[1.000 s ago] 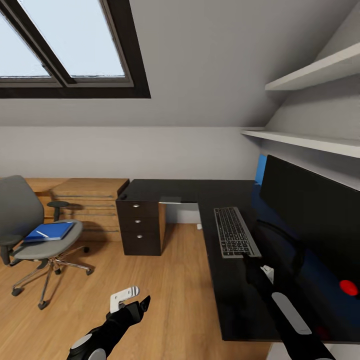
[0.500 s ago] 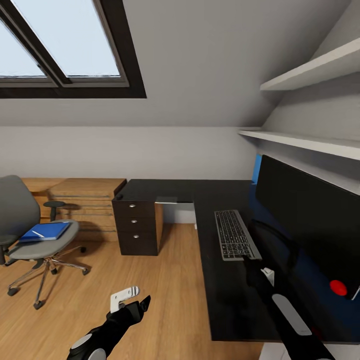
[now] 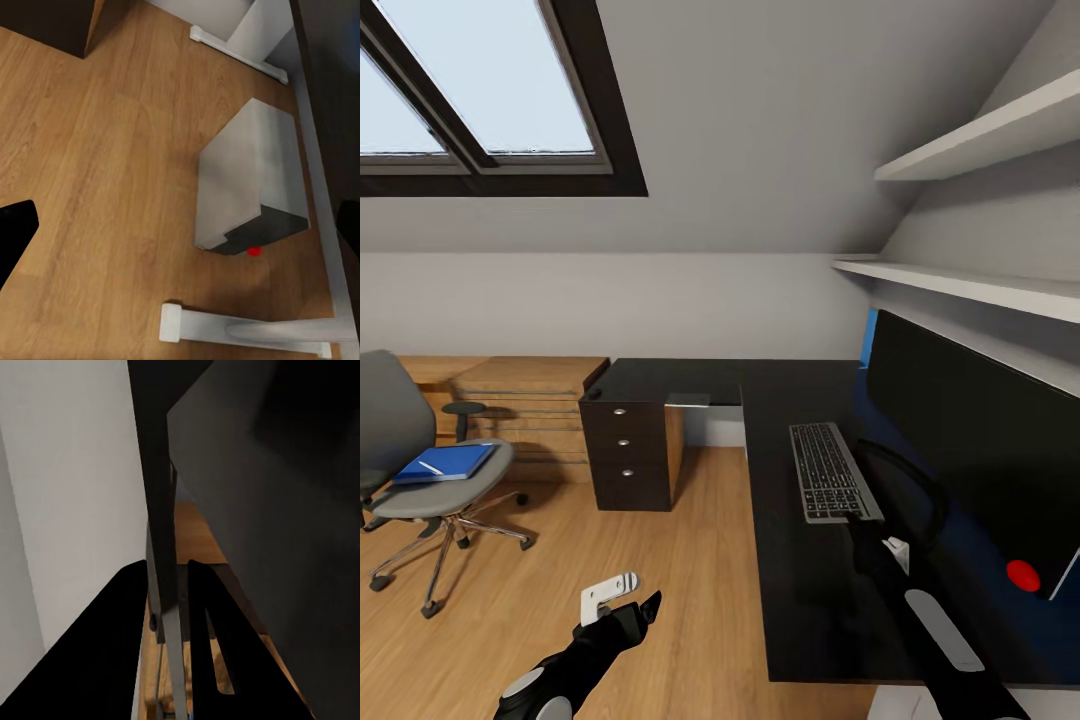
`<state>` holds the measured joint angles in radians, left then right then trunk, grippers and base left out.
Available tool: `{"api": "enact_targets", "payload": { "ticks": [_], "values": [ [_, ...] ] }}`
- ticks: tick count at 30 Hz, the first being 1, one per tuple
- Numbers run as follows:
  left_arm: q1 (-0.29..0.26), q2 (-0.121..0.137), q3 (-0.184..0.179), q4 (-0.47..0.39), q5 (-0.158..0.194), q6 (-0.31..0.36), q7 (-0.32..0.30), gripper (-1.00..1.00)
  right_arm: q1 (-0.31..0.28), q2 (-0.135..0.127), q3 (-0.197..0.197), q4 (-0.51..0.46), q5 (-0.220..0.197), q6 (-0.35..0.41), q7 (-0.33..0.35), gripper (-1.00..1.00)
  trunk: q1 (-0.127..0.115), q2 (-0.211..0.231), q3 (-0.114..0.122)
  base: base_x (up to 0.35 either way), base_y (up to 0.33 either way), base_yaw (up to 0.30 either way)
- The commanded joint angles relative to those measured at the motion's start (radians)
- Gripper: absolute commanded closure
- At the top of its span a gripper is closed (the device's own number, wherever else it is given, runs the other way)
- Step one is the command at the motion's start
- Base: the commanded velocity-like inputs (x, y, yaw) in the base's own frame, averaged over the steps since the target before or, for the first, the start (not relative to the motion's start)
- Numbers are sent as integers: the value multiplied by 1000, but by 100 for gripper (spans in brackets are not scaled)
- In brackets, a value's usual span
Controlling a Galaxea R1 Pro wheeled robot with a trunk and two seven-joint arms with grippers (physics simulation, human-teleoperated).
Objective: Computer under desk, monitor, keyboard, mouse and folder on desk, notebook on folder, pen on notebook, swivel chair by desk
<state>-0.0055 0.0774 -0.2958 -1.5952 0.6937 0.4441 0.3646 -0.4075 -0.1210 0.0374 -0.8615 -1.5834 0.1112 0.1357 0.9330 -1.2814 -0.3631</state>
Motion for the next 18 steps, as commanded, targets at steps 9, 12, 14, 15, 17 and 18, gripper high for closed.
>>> {"api": "enact_targets", "payload": {
  "ticks": [9,12,14,15,17,18],
  "values": [
    [-1,1,-2,-2,12,1,10,-100,-1,0,2,1,-12,1,-50,100,0,-1,-1,0,0,0],
    [-1,1,-3,-2,12,1,10,-100,-1,0,3,1,-12,1,-55,100,0,-1,-1,0,0,0],
    [-1,1,-4,-2,11,1,10,-100,-1,-1,3,1,-12,1,-56,100,0,-1,-1,0,0,0],
    [-1,1,-3,-2,11,1,10,-100,-1,-1,3,0,-12,1,-56,100,0,-1,-1,0,-31,0],
    [-1,1,-3,-2,11,1,10,-100,-1,-1,2,1,-12,1,-56,100,0,-1,-1,0,-108,0],
    [-1,2,-3,-2,12,1,10,-100,-1,-1,2,1,-12,1,-56,100,0,-1,-1,0,-194,0]
  ]
}}
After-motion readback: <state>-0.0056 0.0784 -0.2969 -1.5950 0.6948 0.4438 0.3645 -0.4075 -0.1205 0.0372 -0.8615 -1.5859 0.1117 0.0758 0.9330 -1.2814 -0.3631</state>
